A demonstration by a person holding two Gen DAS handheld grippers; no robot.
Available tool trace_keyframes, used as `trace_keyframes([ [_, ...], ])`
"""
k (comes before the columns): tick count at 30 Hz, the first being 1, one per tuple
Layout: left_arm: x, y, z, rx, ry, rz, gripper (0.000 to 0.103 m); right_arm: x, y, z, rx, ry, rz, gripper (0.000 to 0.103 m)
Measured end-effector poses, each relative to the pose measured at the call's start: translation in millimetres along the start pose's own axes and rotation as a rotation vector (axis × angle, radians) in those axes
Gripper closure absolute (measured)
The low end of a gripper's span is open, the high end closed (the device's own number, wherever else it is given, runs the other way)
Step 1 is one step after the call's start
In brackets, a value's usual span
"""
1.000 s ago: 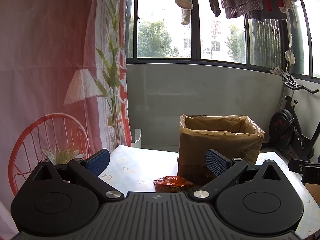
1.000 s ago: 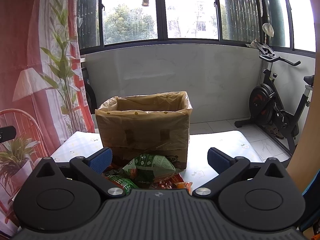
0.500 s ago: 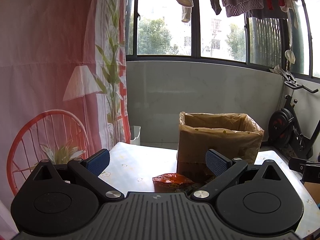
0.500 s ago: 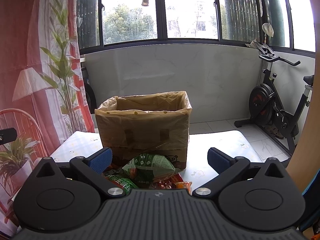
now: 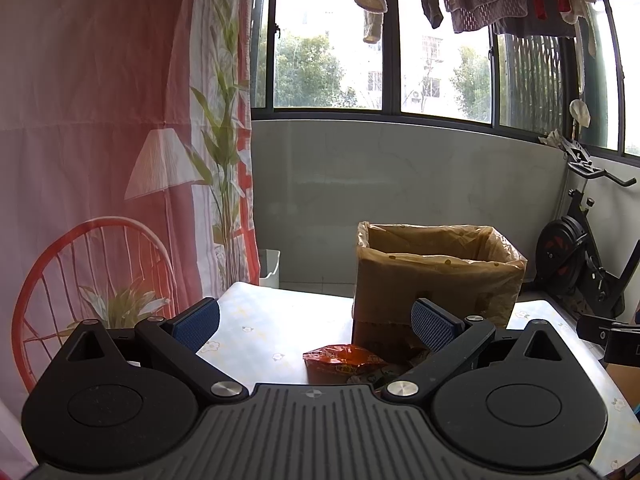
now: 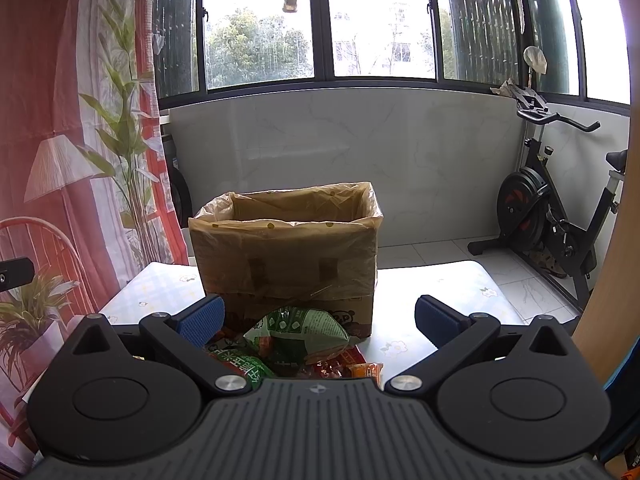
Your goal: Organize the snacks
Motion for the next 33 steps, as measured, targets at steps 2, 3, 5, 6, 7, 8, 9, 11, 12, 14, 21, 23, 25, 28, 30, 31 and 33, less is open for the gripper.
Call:
trace_keyframes([
  [2,0,0,0,0.000,0.000,0.000,0.000,0,0,0,0.001,0.000,0.001,0.000],
  [3,0,0,0,0.000,0.000,0.000,0.000,0,0,0,0.001,0.000,0.001,0.000],
  [5,0,0,0,0.000,-0.001,0.001,0.000,0,0,0,0.000,0.000,0.000,0.000],
  [6,0,0,0,0.000,-0.001,0.001,0.000,0,0,0,0.001,0.000,0.000,0.000],
  [7,0,0,0,0.000,0.000,0.000,0.000,0,0,0,0.001,0.000,0.001,0.000],
  [8,0,0,0,0.000,0.000,0.000,0.000,0,0,0,0.001,0.000,0.001,0.000],
  [9,0,0,0,0.000,0.000,0.001,0.000,0,0,0,0.001,-0.001,0.001,0.000],
  [11,0,0,0,-0.001,0.001,0.002,0.000,0,0,0,0.000,0.000,0.001,0.000],
  [12,1,0,1,-0.001,0.001,0.004,0.000,0,0,0,0.000,0.000,0.001,0.000],
  [14,1,-1,1,-0.004,0.003,0.008,0.000,0,0,0,0.000,0.000,0.000,0.000],
  [21,3,-4,1,-0.003,0.012,0.038,0.000,3,-1,-1,0.003,-0.002,0.004,0.000],
  [23,4,-6,1,-0.003,0.015,0.050,0.000,4,-2,-1,0.003,-0.003,0.006,0.000],
  [25,5,-8,2,-0.007,0.020,0.059,0.000,4,-3,-1,0.003,-0.004,0.007,0.000],
  [28,5,-12,4,-0.017,0.027,0.066,0.000,3,-4,-3,0.007,-0.009,-0.006,0.000],
  [30,7,-17,6,-0.020,0.024,0.066,0.000,5,-5,-5,0.013,-0.008,-0.023,0.000],
  [31,8,-20,6,-0.022,0.020,0.066,0.000,5,-7,-6,0.013,-0.007,-0.032,0.000],
  [33,13,-30,7,-0.033,0.006,0.071,0.000,5,-11,-11,0.003,-0.017,-0.056,0.000],
])
Point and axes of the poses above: each gripper's, at about its wrist camera, not at the fingertips, and y roughly against the way its jaws point, z to its left, x to its underside, the point moved 5 cm from there along -y, roughly the way its jaws point, and after that the axes turned 6 degrees about -x, right-handed, at the moved point
